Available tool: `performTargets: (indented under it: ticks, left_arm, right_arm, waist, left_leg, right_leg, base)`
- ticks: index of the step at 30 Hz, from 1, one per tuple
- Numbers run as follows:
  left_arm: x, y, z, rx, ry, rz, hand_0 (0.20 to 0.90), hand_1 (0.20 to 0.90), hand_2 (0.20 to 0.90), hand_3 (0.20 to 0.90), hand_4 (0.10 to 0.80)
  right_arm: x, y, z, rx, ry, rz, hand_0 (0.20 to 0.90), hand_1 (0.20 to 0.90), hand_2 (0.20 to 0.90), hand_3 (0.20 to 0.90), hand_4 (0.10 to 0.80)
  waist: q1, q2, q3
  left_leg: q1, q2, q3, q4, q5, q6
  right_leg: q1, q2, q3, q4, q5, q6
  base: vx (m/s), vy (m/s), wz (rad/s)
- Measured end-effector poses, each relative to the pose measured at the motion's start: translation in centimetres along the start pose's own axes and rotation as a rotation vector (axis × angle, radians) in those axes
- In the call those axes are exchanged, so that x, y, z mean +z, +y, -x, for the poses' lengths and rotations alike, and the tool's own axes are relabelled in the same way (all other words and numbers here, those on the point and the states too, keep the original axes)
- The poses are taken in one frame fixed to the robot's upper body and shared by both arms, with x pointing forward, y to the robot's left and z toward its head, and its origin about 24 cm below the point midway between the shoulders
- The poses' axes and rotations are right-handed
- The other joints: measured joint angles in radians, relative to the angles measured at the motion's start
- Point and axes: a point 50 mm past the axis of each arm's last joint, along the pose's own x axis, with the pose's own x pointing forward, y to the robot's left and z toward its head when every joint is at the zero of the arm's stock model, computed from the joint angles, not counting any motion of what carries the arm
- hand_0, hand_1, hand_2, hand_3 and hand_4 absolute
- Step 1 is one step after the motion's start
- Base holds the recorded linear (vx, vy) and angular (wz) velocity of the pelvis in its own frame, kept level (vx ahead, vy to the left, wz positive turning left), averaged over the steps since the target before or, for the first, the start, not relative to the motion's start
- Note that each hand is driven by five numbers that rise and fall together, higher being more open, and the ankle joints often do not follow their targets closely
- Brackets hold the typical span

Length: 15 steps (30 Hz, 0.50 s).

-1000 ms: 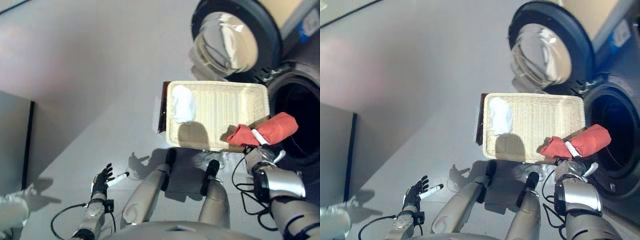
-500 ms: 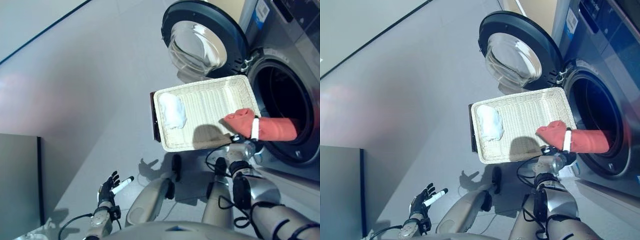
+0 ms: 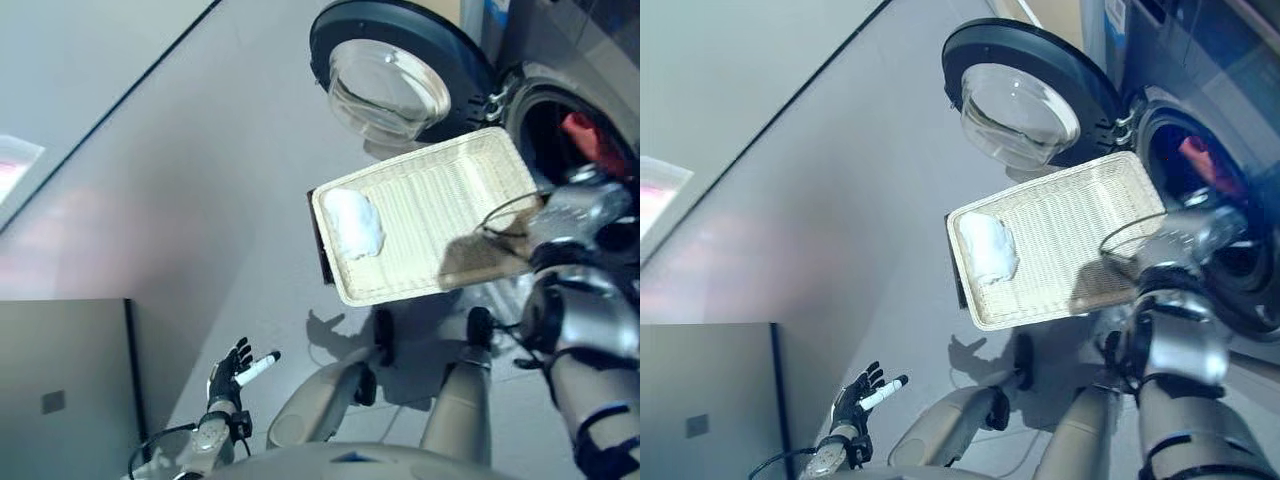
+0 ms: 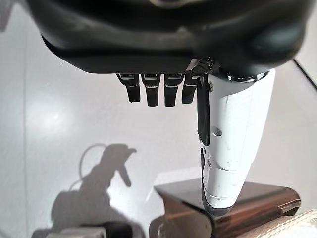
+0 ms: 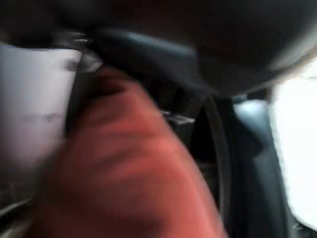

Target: Pick up the clothes and place them into the washing machine

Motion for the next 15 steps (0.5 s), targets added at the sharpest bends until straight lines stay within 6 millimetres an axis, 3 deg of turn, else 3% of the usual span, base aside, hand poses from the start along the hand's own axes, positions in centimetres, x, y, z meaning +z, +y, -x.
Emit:
performTargets:
  ticks: [8,15]
  left_arm:
    - [0.4,-0.1,-0.2,0.009,-0.02,0.03,0.9,0.9,0.9,0.9,0.8]
    - [0.3,-0.2,-0.1,0.001,-0.014,0.031,0.9,0.9,0.9,0.9,0.8]
  right_arm:
    - [-1.0,-0.5,0.2,0.003,-0.004,0.104,0.9,0.9,0.9,0.9,0.8]
    - [-4.3,-2.7,1.4,-0.037,0.099,0.165,0.9,0.9,0.9,0.9,0.8]
  waist:
    - [-0.017,-0.001,0.001]
    - [-0.034,-0.012,0.0]
  left_leg:
    - [0.009,-0.009,0.001,-0.009,0.001,0.005]
    - [0.037,-0.005,-0.01,-0.01,-0.007,-0.002]
  right_leg:
    - [-0.009,0.0,0.027,0.006,0.0,0.005]
    - [0.006,0.001,0.027,0.03,-0.021,0.007]
  base:
    - [-0.005,0.02,-0.08]
    - [0.0,0.0,0.0]
